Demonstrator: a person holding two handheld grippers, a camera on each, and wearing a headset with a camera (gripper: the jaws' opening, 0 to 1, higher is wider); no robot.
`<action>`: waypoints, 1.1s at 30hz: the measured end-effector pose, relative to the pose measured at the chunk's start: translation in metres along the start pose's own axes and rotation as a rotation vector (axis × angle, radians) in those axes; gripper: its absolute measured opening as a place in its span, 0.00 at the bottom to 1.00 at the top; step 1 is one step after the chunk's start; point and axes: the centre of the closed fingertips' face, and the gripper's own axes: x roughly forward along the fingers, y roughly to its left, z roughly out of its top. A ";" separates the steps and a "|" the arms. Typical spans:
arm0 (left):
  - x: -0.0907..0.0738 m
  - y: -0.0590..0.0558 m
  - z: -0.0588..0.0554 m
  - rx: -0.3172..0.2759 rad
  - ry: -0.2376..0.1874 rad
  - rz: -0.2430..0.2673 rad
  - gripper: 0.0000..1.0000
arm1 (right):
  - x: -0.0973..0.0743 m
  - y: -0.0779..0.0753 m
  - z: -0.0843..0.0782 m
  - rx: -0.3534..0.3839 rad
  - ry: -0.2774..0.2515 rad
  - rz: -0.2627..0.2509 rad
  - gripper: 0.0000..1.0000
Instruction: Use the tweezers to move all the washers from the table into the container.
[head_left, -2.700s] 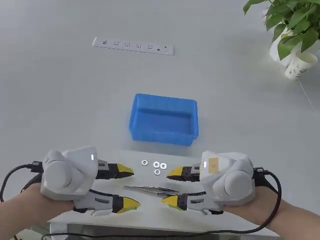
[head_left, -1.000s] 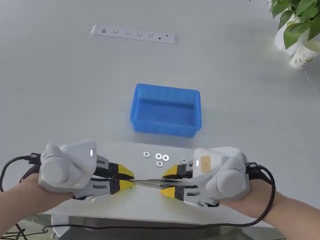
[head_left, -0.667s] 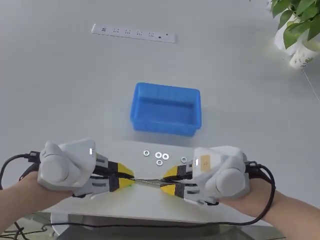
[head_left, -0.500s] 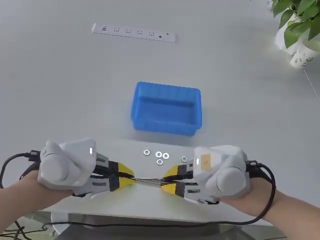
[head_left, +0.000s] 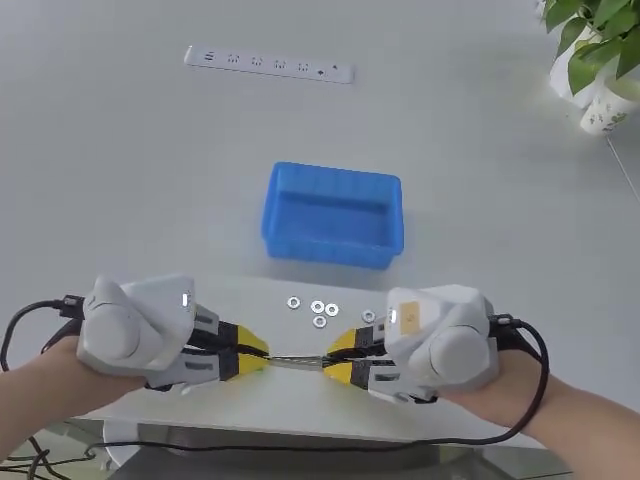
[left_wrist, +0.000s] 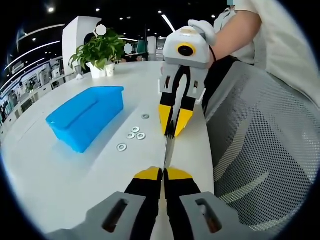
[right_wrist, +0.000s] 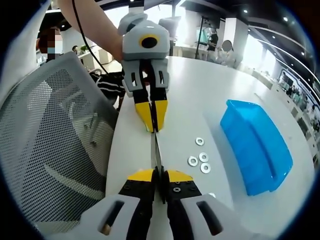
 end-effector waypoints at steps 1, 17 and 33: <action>0.000 -0.001 0.000 0.003 0.000 -0.002 0.05 | 0.000 0.000 0.000 0.000 -0.001 -0.001 0.09; -0.009 0.009 0.011 -0.027 -0.043 0.016 0.06 | -0.006 -0.005 0.009 -0.004 -0.040 -0.028 0.08; -0.017 0.009 0.041 -0.048 -0.137 0.039 0.06 | -0.011 -0.014 0.006 0.030 -0.050 -0.057 0.08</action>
